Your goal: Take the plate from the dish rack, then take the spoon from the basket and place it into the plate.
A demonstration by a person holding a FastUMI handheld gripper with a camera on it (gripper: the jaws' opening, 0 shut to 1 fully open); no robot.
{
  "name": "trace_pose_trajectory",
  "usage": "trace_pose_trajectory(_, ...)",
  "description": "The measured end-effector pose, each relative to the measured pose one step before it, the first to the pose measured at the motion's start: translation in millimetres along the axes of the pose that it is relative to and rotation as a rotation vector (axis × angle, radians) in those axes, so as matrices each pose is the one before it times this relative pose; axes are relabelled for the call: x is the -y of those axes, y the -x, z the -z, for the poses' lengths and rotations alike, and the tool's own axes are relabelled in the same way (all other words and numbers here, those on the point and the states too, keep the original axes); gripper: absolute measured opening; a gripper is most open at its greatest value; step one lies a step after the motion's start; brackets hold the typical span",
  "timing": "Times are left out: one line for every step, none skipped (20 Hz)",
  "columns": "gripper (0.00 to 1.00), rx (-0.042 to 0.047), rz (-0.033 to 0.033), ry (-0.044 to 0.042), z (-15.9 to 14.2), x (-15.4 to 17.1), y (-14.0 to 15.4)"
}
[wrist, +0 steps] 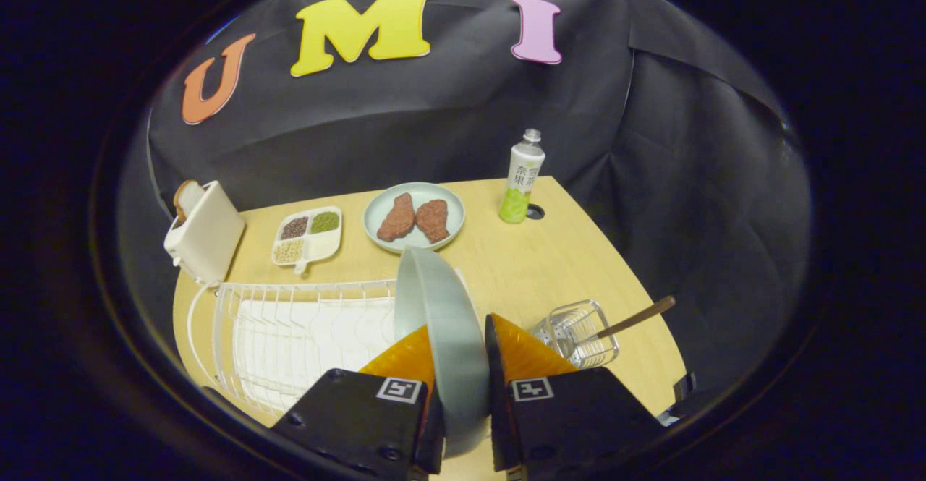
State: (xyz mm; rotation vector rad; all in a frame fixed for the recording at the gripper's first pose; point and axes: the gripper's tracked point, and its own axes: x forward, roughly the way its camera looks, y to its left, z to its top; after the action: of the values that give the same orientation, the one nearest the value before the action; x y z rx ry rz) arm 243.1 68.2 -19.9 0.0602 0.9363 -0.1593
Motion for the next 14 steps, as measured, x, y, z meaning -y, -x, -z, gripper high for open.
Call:
trace_pose_trajectory(0.31,0.00460,0.00174,-0.00210,-1.41,-0.64,0.80)
trace_pose_trajectory(0.31,0.00083,0.00352,-0.00118,-1.06,-0.32,-0.53)
trace_pose_trajectory(0.31,-0.00739,0.00425,0.00193,1.54,1.14,-0.11)
trace_pose_trajectory(0.31,-0.00444,0.00428,0.00529,-0.93,0.21,-0.65)
trace_pose_trajectory(0.31,-0.00212,0.00733,0.00671,-2.05,-1.49,-1.16)
trace_pose_trajectory(0.31,0.00037,0.00655,0.00967,-1.03,-1.87,1.26)
trace_pose_trajectory(0.31,-0.00209,0.01116,0.02088,-0.37,-1.76,1.29)
trace_pose_trajectory(0.31,0.00103,0.01398,0.02442,-2.18,-0.97,2.89)
trace_pose_trajectory(0.31,0.01687,0.02734,0.02097,-5.88,2.06,5.48)
trace_pose_trajectory(0.30,0.02886,0.01248,0.01477,-9.66,-1.37,6.90)
trace_pose_trajectory(0.30,0.02559,0.00978,0.01563,-8.43,-2.10,11.74)
trace_pose_trajectory(0.30,0.02596,0.00196,0.01199,-7.74,-1.79,9.71)
trace_pose_trajectory(0.30,0.02565,-0.01183,0.00715,-5.07,-2.31,8.84)
trace_pose_trajectory(0.30,0.02082,-0.02129,-0.00376,-2.55,-2.31,9.45)
